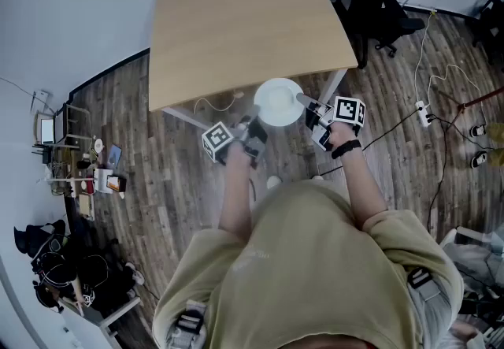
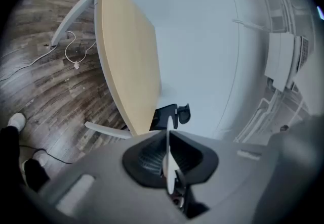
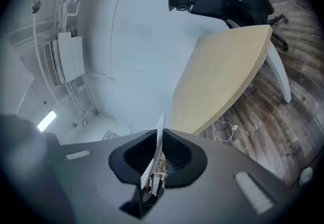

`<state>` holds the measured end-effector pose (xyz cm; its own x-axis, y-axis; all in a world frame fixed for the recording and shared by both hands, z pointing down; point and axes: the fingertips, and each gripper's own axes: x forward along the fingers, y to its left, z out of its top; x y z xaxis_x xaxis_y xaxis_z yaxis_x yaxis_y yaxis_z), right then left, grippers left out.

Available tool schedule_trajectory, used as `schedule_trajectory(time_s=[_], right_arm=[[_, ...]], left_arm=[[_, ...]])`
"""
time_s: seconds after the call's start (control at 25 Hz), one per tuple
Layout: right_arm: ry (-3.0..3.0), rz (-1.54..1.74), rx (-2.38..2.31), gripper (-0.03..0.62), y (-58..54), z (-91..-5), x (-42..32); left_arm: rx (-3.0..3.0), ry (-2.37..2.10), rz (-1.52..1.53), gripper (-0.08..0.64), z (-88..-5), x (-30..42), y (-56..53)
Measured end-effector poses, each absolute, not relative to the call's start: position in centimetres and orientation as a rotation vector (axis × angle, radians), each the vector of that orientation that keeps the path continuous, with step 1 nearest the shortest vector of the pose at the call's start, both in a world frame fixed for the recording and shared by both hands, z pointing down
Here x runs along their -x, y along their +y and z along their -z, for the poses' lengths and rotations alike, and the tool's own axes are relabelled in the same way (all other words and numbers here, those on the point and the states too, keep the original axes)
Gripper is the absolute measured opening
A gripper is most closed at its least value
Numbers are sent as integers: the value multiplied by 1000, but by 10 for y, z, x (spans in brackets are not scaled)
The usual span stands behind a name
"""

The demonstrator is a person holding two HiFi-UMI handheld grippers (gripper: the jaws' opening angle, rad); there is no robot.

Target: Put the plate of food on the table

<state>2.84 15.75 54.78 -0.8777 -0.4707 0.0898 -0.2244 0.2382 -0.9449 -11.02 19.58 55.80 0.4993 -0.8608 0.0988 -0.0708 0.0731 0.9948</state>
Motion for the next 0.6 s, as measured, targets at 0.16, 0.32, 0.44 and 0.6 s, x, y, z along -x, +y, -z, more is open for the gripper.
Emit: schedule_trajectory(time_s=[0.16, 0.32, 0.44, 0.6], right_arm=[[2281, 1703, 672, 38, 161, -550, -25], [2276, 1696, 680, 38, 162, -552, -25], [2268, 1699, 687, 38, 164, -552, -27], [2263, 1694, 718, 38, 174, -557, -20]], left_arm=[[-1383, -882, 729, 17, -558, 114, 199], [-1389, -874, 724, 17, -558, 115, 198], [-1389, -878, 727, 18, -556, 113, 199], [-1392, -892, 721, 18, -559, 121, 204]])
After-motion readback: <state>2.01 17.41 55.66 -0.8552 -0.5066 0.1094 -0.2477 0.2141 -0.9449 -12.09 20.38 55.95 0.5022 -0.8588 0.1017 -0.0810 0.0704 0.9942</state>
